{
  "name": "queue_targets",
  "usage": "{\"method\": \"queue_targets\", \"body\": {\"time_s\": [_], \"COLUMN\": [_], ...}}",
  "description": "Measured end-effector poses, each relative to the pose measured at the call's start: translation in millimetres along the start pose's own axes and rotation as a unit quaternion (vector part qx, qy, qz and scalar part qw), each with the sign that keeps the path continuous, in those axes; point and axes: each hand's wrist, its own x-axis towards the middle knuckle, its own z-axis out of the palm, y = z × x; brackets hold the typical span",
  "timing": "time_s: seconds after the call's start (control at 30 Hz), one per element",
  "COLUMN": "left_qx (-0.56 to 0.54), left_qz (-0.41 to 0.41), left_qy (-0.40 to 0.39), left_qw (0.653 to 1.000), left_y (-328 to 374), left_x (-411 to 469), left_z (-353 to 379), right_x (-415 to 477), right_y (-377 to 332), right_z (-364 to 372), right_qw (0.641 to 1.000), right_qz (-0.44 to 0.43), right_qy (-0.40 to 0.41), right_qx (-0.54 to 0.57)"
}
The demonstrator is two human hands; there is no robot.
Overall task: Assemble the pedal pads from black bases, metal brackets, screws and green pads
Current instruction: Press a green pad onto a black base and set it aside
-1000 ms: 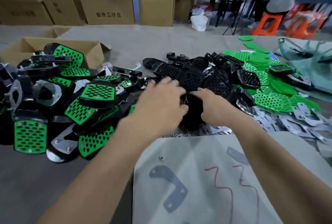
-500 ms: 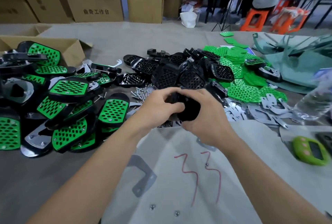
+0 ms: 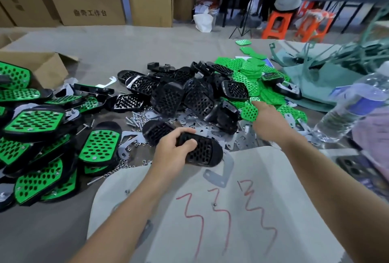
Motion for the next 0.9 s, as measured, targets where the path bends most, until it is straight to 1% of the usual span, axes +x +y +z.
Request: {"method": "queue_targets", "body": {"time_s": [0.07,0.17,0.23,0.27,0.3,0.33,0.37,0.4,0.43,0.47,0.5,0.53,0.57,0.7,0.8,0.9], "left_qx": [0.010,0.005,0.015,0.019,0.013,-0.001,-0.023,-0.047,-0.067,-0.075,-0.077,-0.077,-0.077,-0.080,-0.081,-0.083], "left_qz": [0.008,0.010,0.024,0.031,0.031,0.024,0.015,0.004,-0.002,0.000,0.008,0.020,0.032,0.064,0.062,0.056], "left_qy": [0.002,-0.003,0.005,0.008,0.008,0.005,0.003,0.007,0.015,0.029,0.046,0.061,0.071,0.099,0.115,0.102], "left_qw": [1.000,1.000,1.000,0.999,0.999,1.000,1.000,0.999,0.998,0.997,0.996,0.995,0.994,0.990,0.988,0.990], "left_y": [-1,0,-1,-1,-1,-1,1,3,6,7,9,11,13,17,9,4], "left_x": [-3,-7,-10,-11,-13,-15,-16,-18,-19,-20,-20,-19,-17,-4,2,4], "left_z": [-2,-2,-4,-5,-6,-8,-11,-14,-19,-24,-29,-34,-40,-64,-73,-70], "right_x": [9,7,-4,-10,-19,-30,-42,-56,-69,-81,-89,-94,-95,-86,-83,-86], "right_y": [0,-1,-1,-1,-1,-3,-8,-18,-33,-51,-70,-89,-105,-150,-148,-139], "right_z": [7,16,17,16,15,15,19,23,26,31,36,43,49,63,76,86], "right_qw": [1.000,0.997,0.993,0.991,0.989,0.984,0.969,0.944,0.917,0.898,0.883,0.868,0.853,0.826,0.836,0.836], "right_qz": [-0.012,-0.006,-0.015,-0.019,-0.013,0.005,0.024,0.036,0.031,0.013,-0.018,-0.051,-0.075,-0.123,-0.159,-0.172], "right_qy": [-0.009,0.041,0.049,0.070,0.115,0.174,0.240,0.293,0.309,0.281,0.227,0.177,0.148,0.110,0.090,0.070], "right_qx": [-0.023,-0.069,-0.108,-0.115,-0.097,-0.040,0.046,0.145,0.249,0.340,0.411,0.462,0.495,0.538,0.517,0.517]}}
